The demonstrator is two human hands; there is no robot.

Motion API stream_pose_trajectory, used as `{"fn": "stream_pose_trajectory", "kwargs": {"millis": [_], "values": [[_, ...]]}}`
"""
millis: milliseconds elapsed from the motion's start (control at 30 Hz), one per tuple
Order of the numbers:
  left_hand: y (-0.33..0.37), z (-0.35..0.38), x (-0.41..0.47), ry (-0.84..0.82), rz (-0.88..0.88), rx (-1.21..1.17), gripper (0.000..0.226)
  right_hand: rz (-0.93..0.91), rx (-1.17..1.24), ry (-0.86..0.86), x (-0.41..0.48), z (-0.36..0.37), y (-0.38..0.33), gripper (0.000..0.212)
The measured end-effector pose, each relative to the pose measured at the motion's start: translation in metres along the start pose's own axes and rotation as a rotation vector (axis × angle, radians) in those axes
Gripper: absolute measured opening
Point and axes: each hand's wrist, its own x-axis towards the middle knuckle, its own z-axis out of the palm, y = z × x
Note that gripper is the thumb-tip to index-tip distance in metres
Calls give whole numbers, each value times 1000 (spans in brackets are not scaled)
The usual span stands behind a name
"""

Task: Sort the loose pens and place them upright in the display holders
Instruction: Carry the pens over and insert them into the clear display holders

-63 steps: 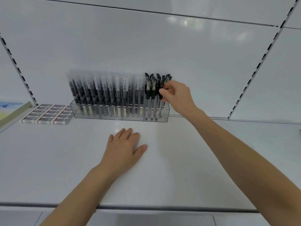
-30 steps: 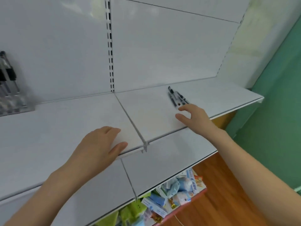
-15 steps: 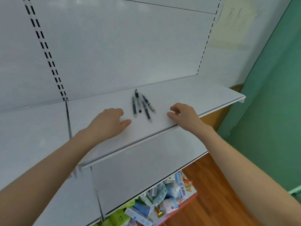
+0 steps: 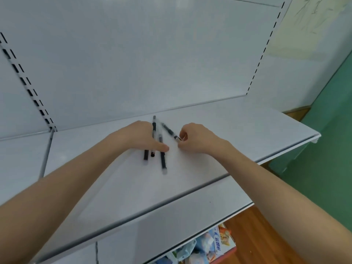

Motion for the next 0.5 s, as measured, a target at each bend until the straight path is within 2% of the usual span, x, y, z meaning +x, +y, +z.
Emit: {"fn": "stream_pose_trajectory", "kwargs": {"millis": [167,333,433,500], "values": [[6,-1,12,36,-77,50,41,-34,-61,-14,26,-17,21,28],[13,11,9,147,-229,100,28,-184,-49,-1,48,-14,25,28],[18,15,2,171,-318,0,25,-239,3,10,50,-15,32,23],[16,11,-7,199,-338,-261,27,-252,200,28,40,-24,39,22]]}}
